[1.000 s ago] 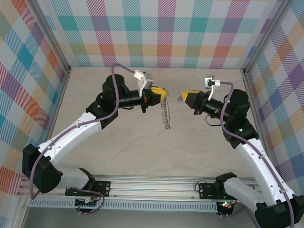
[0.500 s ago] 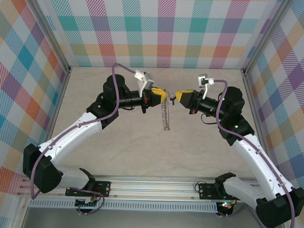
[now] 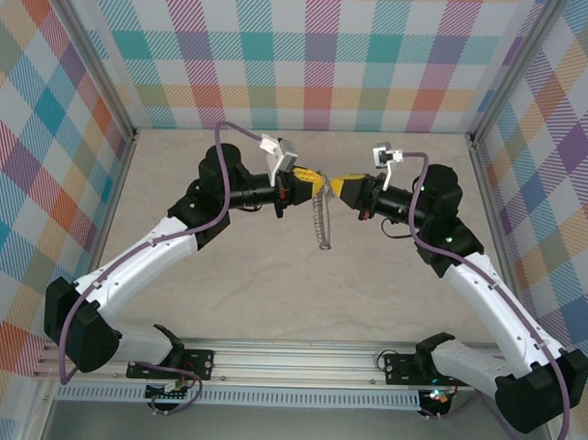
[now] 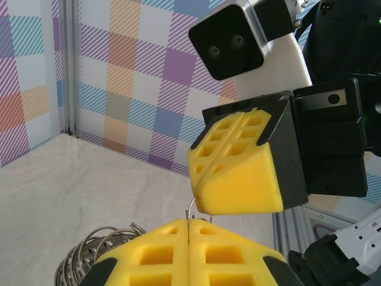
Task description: Put the keys on the keyring
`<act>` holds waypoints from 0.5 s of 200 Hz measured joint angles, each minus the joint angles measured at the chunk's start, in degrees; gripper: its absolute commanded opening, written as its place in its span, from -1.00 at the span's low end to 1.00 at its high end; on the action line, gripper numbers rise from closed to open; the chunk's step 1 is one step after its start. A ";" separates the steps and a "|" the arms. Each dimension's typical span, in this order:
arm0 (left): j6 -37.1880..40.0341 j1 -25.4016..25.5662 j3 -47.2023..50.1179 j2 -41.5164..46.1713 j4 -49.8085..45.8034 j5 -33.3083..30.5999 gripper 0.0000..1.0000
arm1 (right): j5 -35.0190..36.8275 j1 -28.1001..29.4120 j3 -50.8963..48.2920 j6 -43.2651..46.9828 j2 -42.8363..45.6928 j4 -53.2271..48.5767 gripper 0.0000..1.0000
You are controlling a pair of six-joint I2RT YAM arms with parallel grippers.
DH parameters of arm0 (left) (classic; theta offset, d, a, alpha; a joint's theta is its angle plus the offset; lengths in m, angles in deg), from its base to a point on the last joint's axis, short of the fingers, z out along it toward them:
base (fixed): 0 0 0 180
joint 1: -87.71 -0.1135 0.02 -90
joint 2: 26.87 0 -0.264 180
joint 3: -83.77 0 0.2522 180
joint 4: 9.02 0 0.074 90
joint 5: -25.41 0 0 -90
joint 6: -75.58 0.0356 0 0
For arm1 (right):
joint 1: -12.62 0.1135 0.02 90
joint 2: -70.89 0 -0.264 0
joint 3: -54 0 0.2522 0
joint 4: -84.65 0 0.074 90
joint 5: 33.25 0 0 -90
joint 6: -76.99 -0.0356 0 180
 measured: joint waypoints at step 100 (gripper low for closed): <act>-0.04 0.04 0.00 0.00 -0.02 -0.17 -1.00 | 2.80 0.04 1.09 1.33 -1.07 0.22 -1.00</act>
